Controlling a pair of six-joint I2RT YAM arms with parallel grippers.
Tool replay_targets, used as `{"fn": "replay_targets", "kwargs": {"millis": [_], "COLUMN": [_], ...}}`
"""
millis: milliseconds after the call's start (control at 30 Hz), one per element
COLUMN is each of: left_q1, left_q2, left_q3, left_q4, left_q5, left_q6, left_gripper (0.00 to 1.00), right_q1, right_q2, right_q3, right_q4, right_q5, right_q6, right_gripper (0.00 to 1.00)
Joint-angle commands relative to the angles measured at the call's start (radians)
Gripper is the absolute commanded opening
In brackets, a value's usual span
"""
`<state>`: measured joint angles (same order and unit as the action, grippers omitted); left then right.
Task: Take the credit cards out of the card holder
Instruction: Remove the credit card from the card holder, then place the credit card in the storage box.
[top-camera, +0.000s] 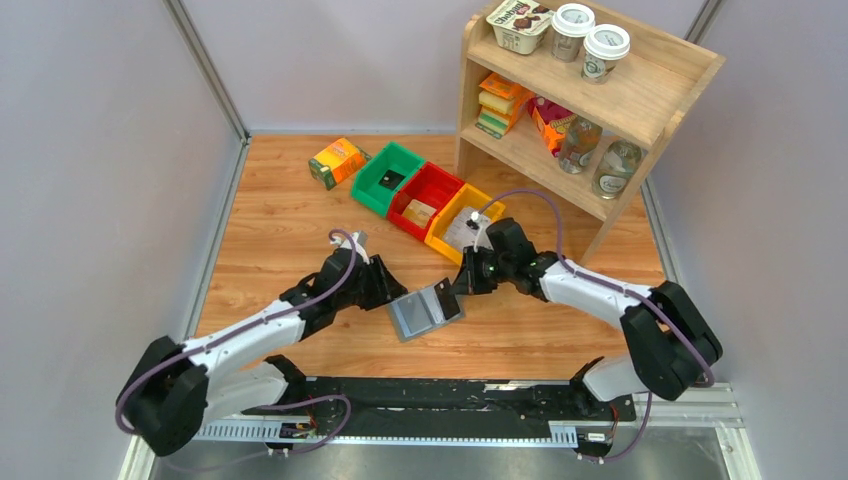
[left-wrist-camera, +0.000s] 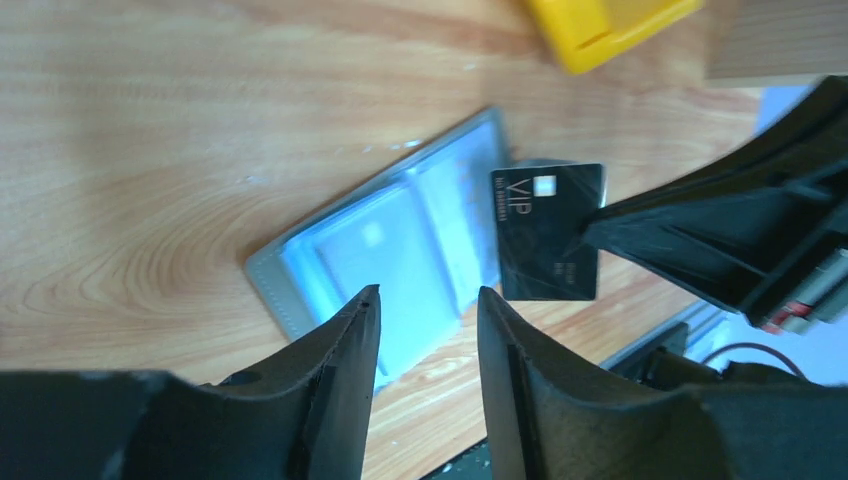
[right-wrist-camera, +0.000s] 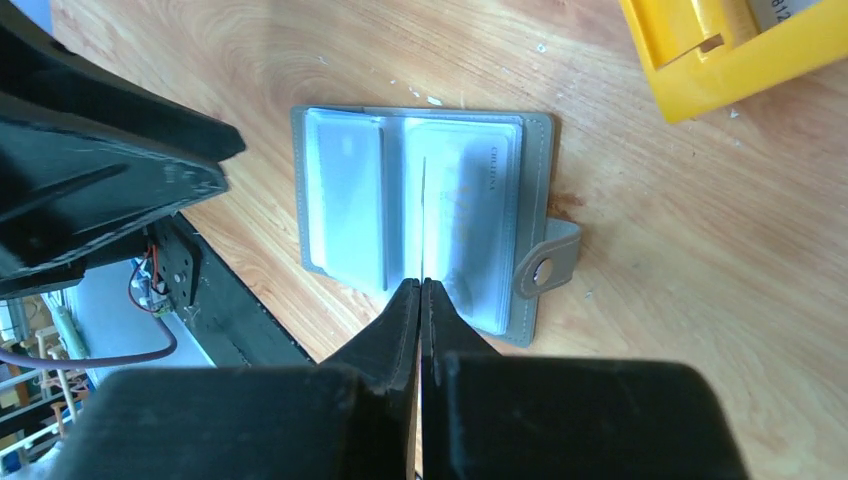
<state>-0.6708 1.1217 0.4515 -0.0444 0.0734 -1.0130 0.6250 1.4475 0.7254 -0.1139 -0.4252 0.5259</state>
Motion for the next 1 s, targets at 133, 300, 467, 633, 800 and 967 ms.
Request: {"fn": "replay_targets", "kwargs": {"millis": [133,300,467,633,800,967], "left_q1": [0.002,0.002,0.002,0.002,0.002,0.002], "left_q2": [-0.263,-0.35,-0.355,-0.304,-0.218,-0.175], "left_q3": [-0.013,-0.037,-0.036,-0.076,-0.085,-0.086], "left_q4": [0.139,0.267,0.391,0.618,0.799,0.903], "left_q5": [0.068,0.195,0.29,0.358,0.443,0.468], "left_q6": [0.264,0.338,0.324,0.235,0.163,0.125], "left_gripper": [0.67,0.73,0.76,0.75,0.72,0.67], "right_q1": [-0.007,-0.007,-0.005,-0.005,-0.005,-0.005], "right_q2": [-0.194,-0.314,-0.43,-0.499,-0.509,-0.507], "right_q3": [0.092,0.101,0.082,0.066,0.062,0.04], "right_q4": [-0.105,-0.078,-0.001,0.085,0.138,0.201], "right_q5": [-0.02,-0.108,-0.178,-0.23,-0.257,-0.282], "right_q6": [-0.046,-0.056,-0.03,0.016,0.043,0.077], "right_gripper": [0.0,0.0,0.0,0.0,0.0,0.0]}}
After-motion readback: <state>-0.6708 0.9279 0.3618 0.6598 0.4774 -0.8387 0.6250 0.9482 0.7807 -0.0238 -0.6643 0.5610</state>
